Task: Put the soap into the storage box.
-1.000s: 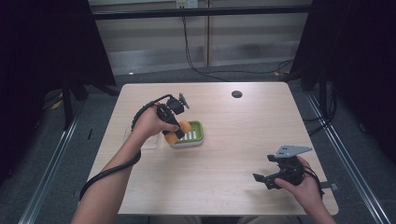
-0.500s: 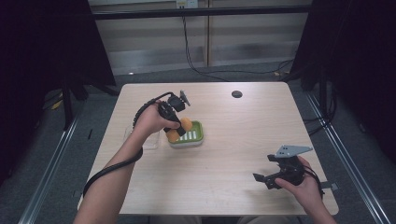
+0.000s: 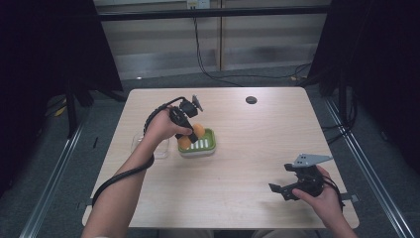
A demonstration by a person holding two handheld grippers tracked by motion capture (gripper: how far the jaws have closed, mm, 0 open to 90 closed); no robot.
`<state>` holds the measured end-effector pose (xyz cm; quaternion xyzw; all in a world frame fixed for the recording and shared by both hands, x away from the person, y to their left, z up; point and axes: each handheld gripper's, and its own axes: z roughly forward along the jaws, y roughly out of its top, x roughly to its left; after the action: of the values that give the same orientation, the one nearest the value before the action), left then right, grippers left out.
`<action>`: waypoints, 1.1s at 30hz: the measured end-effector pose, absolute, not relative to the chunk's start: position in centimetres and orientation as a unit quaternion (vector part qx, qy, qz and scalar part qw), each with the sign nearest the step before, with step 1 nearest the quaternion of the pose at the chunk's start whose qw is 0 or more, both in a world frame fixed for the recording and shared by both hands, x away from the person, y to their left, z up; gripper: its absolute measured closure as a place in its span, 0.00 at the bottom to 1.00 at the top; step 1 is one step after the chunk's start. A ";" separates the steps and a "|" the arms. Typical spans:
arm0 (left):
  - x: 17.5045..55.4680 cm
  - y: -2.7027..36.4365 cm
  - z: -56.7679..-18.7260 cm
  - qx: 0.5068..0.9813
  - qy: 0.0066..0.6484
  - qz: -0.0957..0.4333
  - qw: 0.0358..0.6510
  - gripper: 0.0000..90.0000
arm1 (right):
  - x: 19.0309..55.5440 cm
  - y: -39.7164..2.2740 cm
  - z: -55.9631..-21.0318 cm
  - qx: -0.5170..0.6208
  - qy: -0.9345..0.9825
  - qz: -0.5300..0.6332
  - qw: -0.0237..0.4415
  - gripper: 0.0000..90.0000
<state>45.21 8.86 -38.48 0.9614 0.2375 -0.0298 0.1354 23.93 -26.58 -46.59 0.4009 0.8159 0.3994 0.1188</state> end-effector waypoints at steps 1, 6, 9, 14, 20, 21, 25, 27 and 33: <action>45.2 8.8 -38.5 0.962 0.236 -0.025 0.133 0.56 | 23.9 -26.6 -46.6 0.401 0.816 0.399 0.119 0.05; 45.4 8.8 -38.6 0.962 0.236 -0.025 0.132 0.56 | 23.9 -26.6 -46.6 0.401 0.816 0.399 0.118 0.05; 45.6 8.8 -38.7 0.963 0.235 -0.024 0.131 0.56 | 23.9 -26.6 -46.6 0.400 0.816 0.399 0.119 0.05; 45.8 8.9 -38.9 0.962 0.238 -0.028 0.133 0.56 | 23.9 -26.6 -46.6 0.402 0.815 0.401 0.120 0.05; 46.1 9.0 -39.2 0.962 0.240 -0.027 0.131 0.56 | 23.9 -26.6 -46.6 0.401 0.816 0.399 0.121 0.06; 46.1 9.0 -39.3 0.961 0.242 -0.025 0.132 0.56 | 23.9 -26.6 -46.6 0.401 0.816 0.399 0.121 0.06; 46.2 9.2 -39.4 0.961 0.242 -0.030 0.130 0.56 | 23.9 -26.7 -46.5 0.403 0.814 0.400 0.124 0.06; 46.2 9.2 -39.5 0.961 0.243 -0.025 0.132 0.56 | 23.9 -26.7 -46.5 0.404 0.813 0.400 0.124 0.06; 46.4 9.2 -39.8 0.961 0.241 -0.025 0.136 0.56 | 23.9 -27.0 -46.4 0.407 0.810 0.402 0.129 0.06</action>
<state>46.41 9.22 -39.82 0.9605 0.2414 -0.0254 0.1359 23.93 -26.99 -46.42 0.4072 0.8102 0.4016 0.1285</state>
